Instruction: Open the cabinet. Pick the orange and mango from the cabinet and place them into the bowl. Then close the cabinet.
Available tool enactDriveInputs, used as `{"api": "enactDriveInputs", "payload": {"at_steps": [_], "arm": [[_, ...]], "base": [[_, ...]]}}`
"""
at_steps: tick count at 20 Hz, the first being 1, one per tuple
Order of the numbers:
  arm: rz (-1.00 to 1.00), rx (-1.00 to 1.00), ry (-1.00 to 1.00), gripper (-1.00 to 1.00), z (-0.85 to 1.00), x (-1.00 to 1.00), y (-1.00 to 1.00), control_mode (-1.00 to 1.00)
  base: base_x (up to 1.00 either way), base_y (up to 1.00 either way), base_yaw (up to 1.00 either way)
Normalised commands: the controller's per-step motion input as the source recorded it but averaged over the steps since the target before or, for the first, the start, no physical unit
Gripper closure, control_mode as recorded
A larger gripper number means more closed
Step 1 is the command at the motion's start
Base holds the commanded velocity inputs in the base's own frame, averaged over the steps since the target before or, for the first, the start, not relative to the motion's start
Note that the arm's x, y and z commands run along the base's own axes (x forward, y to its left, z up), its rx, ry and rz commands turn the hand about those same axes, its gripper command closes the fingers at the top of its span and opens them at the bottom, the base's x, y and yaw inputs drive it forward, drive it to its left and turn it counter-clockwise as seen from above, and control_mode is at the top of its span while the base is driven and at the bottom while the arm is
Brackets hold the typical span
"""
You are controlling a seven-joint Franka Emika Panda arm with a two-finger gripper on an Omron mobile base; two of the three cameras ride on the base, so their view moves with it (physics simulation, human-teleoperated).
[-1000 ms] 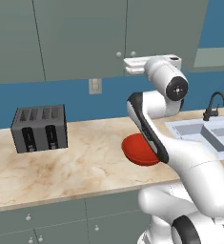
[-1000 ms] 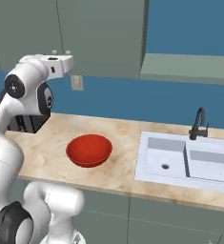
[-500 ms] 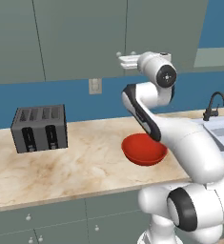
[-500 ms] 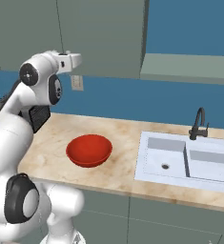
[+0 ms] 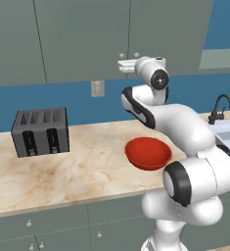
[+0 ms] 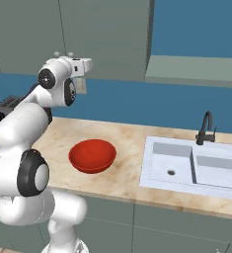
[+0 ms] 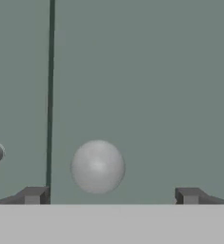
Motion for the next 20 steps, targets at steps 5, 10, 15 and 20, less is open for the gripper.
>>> {"api": "enactDriveInputs", "payload": {"at_steps": [5,10,15,20], "arm": [[0.00,0.00,0.03,-1.00,0.00,0.48,0.00,-1.00],[0.00,0.00,-0.12,-1.00,0.15,-0.11,0.00,-1.00],[0.00,0.00,-0.03,-1.00,0.04,0.16,0.00,-1.00],[0.00,0.00,0.00,-1.00,0.00,0.48,0.00,-1.00]], "base": [[0.00,0.00,0.00],[0.00,0.00,0.00],[0.00,0.00,0.00],[0.00,0.00,0.00]]}}
